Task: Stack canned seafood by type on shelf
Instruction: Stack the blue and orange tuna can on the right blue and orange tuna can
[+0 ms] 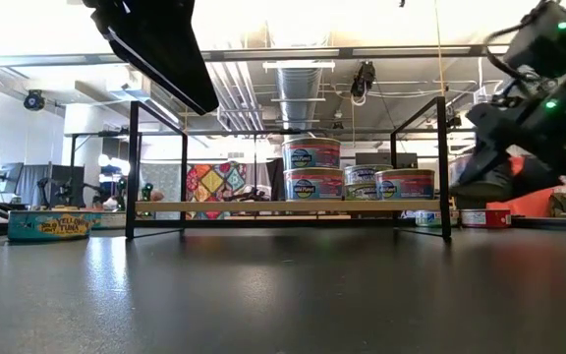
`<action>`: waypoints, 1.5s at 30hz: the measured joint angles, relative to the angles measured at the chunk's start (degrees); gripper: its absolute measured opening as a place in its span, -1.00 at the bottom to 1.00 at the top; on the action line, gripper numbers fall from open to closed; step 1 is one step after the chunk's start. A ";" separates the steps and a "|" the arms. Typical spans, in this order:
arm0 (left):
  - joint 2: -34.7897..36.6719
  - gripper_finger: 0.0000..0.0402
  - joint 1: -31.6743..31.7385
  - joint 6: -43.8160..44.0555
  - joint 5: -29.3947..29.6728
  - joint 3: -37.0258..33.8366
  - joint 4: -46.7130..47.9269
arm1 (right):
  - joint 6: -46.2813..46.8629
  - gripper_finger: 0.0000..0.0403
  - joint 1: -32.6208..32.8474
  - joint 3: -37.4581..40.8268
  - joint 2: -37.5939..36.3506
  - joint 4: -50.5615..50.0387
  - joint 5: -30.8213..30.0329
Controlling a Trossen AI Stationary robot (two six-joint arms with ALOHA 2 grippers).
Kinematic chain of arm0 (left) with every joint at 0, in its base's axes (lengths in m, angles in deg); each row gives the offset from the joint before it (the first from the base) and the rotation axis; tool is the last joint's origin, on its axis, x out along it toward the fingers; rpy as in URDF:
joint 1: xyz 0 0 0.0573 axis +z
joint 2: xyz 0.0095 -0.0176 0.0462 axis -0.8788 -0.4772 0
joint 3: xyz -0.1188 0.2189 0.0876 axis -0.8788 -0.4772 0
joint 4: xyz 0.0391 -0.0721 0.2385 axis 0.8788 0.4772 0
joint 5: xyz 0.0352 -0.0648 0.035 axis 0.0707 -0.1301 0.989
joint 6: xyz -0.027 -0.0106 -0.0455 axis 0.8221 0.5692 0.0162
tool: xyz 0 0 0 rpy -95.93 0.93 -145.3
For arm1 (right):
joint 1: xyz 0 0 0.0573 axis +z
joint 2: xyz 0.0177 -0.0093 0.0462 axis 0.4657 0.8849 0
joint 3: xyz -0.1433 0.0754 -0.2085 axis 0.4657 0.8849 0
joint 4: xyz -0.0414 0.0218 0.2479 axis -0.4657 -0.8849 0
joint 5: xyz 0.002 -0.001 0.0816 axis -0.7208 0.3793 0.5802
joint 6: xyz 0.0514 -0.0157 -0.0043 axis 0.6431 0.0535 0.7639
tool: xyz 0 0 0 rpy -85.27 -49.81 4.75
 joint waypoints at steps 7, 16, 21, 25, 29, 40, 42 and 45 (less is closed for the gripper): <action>0.00 0.17 -0.05 1.76 -0.86 0.00 0.07 | -12.82 0.77 -11.63 0.01 0.83 3.53 5.03; 0.00 0.17 -0.72 4.31 -1.65 0.00 0.09 | -25.92 0.77 -19.49 0.03 1.89 13.12 12.78; 0.00 0.17 -0.72 4.50 -1.65 0.00 0.09 | -28.35 0.77 -20.30 0.03 4.26 12.98 15.14; 0.00 0.17 -0.72 4.53 -1.65 0.00 0.07 | -28.41 0.77 -20.25 0.03 6.95 14.04 14.55; 0.00 0.17 -0.77 4.91 -1.65 0.00 0.08 | -29.45 0.77 -20.25 0.05 9.21 14.60 12.97; 0.00 0.17 -1.45 6.03 -1.65 0.00 0.37 | -32.61 0.77 -19.74 0.05 9.90 19.26 19.16; 0.00 0.17 -1.44 5.98 -1.65 0.00 0.39 | -32.97 0.77 -19.36 0.05 9.90 20.68 20.29; 0.00 0.17 -1.44 5.95 -1.63 0.00 0.44 | -33.60 0.77 -18.77 0.05 9.90 22.29 21.51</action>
